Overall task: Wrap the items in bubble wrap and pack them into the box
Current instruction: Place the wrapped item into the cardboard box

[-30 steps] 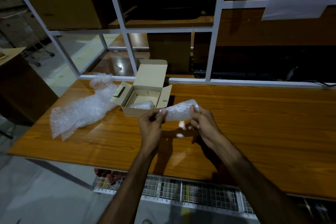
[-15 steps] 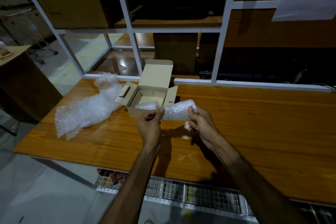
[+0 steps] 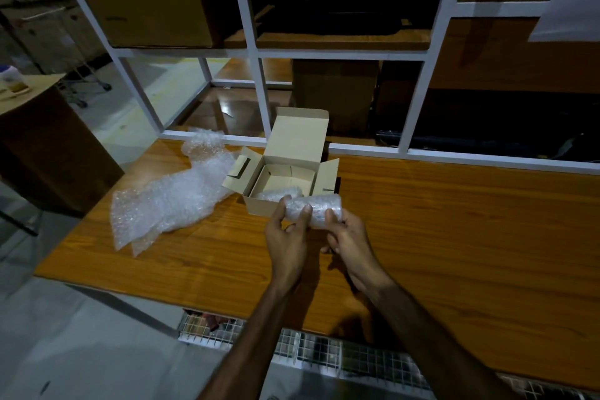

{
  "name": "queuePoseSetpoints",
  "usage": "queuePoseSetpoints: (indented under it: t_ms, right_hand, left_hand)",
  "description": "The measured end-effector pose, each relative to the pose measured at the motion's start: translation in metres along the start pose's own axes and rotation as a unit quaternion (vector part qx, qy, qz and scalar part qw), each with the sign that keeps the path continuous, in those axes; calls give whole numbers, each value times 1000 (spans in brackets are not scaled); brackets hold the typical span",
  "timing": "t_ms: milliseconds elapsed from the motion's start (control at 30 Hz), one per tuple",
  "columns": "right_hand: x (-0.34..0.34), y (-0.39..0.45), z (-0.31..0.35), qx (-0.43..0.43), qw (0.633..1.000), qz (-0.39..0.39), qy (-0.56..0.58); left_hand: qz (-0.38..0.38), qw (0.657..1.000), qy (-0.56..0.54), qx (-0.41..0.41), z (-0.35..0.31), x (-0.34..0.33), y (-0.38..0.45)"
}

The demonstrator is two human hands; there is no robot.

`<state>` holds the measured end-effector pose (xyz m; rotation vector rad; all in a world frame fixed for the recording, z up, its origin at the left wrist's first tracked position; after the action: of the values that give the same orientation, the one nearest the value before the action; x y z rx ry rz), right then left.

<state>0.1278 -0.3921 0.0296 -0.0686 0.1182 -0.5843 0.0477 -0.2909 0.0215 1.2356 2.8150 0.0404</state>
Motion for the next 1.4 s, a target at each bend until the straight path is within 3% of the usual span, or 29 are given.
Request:
queuePoseSetpoints:
  t_ms: [200,267,333,400,500,633,967,1033,1100,1200,1333,1400]
  right_hand:
    - [-26,19,-12,-63,978,77,183]
    - [-26,30,-16,-83,976,89,178]
    - [-26,42,-15,-88,993,37,74]
    - [-24,51,-13,-67,995,-62,-35]
    - [-22,60,-11,-17,989,-134,-60]
    - [-36,77,-12,-23,999,-22,4]
    - [-16,129,-10,-78,988,126,54]
    - [-1,134,0,-51,992,112,3]
    - [15,140,13,-13,994,50,-99]
    - [28,155,39,28,970,1,-243]
    - [21,182,56,4,928,205,-310]
    - [17,195,58,15,906,247,-343]
  left_hand:
    - [1,1000,-14,4,5,34,25]
    - [3,999,-36,9,5,46,34]
    - [4,999,-43,15,7,59,41]
    - [3,998,-53,25,13,72,49]
    - [17,997,-68,43,19,89,63]
    - [59,996,-53,38,15,95,81]
    - [87,996,-8,16,-11,98,127]
    - [99,995,10,16,-19,95,135]
    - [105,994,24,23,-26,94,143]
    - [130,989,48,49,-34,94,158]
    - [206,970,104,78,-46,82,174]
    - [233,963,114,77,-51,76,178]
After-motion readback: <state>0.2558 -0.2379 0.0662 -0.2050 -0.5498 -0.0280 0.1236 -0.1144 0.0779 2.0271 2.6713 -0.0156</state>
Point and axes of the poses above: each hand's wrist, its own y-axis towards the middle knuckle, its own x-axis out of the back of the hand, z = x × y, the point moved 3 cm from there along y, towards the middle knuckle, and after that the axes turned 14 degrees about z, right-handed, at the moved point
